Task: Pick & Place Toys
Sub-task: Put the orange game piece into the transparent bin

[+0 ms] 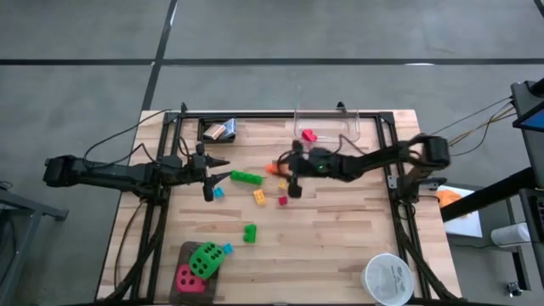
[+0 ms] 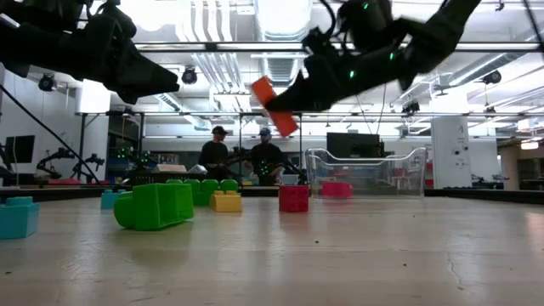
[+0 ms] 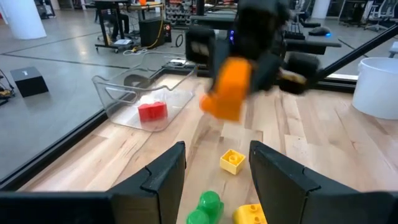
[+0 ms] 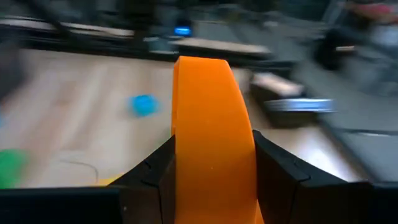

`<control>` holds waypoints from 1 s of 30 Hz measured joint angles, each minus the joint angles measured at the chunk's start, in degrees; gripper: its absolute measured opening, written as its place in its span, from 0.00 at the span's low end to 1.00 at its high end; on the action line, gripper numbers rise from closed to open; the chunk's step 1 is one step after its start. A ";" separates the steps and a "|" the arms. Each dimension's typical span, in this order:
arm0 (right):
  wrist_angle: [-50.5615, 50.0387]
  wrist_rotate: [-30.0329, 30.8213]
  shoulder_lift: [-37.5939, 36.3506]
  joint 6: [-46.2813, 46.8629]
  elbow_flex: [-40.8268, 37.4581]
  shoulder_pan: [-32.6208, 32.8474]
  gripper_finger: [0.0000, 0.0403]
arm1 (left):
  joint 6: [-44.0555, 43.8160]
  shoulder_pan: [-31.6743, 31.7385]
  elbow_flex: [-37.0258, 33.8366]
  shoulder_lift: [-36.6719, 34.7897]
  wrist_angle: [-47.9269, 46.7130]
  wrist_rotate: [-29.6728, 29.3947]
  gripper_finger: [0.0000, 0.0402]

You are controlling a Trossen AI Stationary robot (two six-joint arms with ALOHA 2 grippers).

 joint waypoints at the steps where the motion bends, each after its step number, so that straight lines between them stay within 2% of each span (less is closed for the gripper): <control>1: -2.24 2.81 -2.21 -0.92 -0.03 -0.59 0.37 | -0.04 0.00 0.00 0.00 0.07 0.00 0.44; 6: -12.11 13.61 -10.90 -3.89 -0.05 -5.82 0.37 | -0.20 0.00 0.00 0.00 0.04 0.00 0.44; 12: -20.79 16.72 -15.75 -3.35 -0.08 -16.60 0.37 | -0.20 0.00 0.00 0.00 0.00 0.00 0.44; 16: -23.53 17.12 -15.40 -1.97 -0.08 -23.61 0.37 | -0.17 0.00 0.00 0.00 -0.06 0.00 0.44; 20: -25.75 15.89 -13.20 0.31 -0.12 -27.88 0.37 | -0.17 0.00 0.00 0.00 -0.11 -0.01 0.44; 30: -26.37 14.68 -6.24 3.59 0.08 -28.76 0.37 | -0.15 0.00 0.00 0.00 -0.15 0.00 0.44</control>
